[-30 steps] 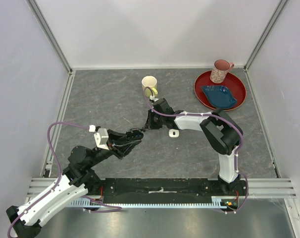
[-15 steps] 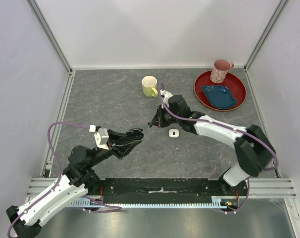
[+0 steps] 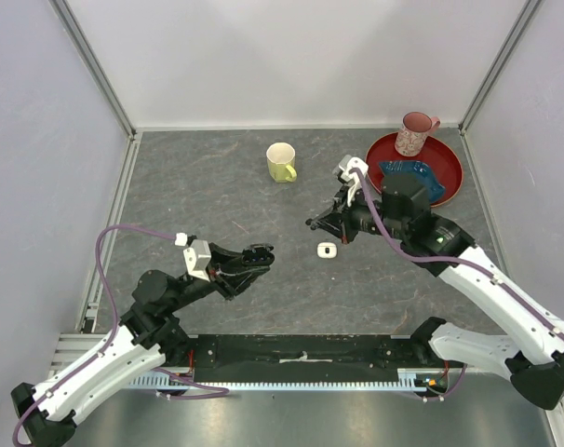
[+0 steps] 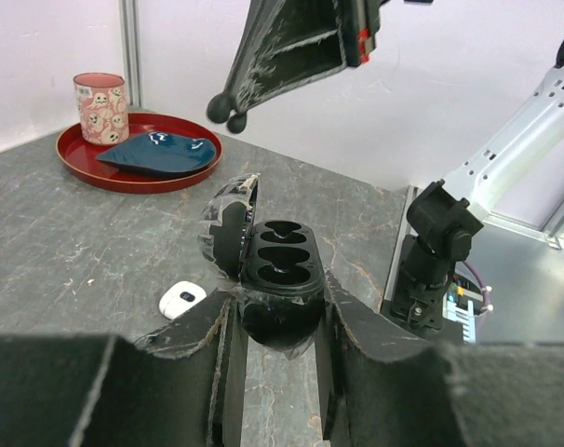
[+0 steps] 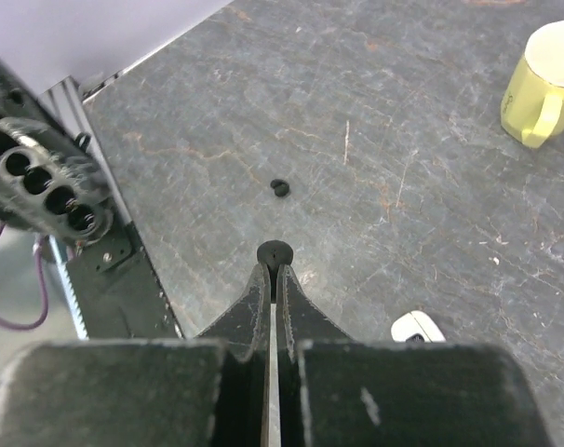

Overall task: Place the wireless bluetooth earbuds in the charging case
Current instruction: Place the earbud in the charging case.

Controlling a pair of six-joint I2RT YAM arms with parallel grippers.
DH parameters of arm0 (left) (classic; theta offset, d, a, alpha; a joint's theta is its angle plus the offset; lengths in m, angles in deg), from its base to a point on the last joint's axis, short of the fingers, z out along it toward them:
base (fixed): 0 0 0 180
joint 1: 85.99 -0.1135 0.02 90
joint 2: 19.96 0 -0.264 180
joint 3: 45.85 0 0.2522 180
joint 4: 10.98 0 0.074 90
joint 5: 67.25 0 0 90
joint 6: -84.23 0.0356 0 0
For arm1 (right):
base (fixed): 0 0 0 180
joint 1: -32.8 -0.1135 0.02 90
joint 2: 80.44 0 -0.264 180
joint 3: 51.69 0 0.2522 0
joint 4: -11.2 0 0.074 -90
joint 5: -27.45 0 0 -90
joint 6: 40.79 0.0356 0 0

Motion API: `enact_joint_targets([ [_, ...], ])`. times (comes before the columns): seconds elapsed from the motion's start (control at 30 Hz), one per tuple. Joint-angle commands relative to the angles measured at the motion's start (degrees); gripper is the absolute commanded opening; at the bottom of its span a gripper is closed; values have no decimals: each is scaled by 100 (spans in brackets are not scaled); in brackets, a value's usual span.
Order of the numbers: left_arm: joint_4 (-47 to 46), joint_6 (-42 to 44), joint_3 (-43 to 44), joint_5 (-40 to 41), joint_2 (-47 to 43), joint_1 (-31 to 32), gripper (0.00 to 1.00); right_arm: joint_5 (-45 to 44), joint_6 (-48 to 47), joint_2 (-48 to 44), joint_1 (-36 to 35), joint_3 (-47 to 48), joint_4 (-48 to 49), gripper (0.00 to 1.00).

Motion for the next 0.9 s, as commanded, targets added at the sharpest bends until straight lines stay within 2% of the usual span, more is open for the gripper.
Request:
enact_joint_targets([
  [0.0, 0, 77, 300, -323, -12, 19, 2, 787, -678, -103, -2, 839, -1160, 0],
  [0.2, -17, 191, 397, -780, 128, 19, 2, 2264, -907, -104, -11, 1481, -1679, 0],
  [0.37, -263, 156, 449, -1210, 356, 19, 2, 2873, -986, 45, -11, 1745, -1916, 0],
  [0.87, -1159, -248, 713, -1852, 1428, 19, 2, 2470, -1074, 388, -714, 1807, -2005, 0],
])
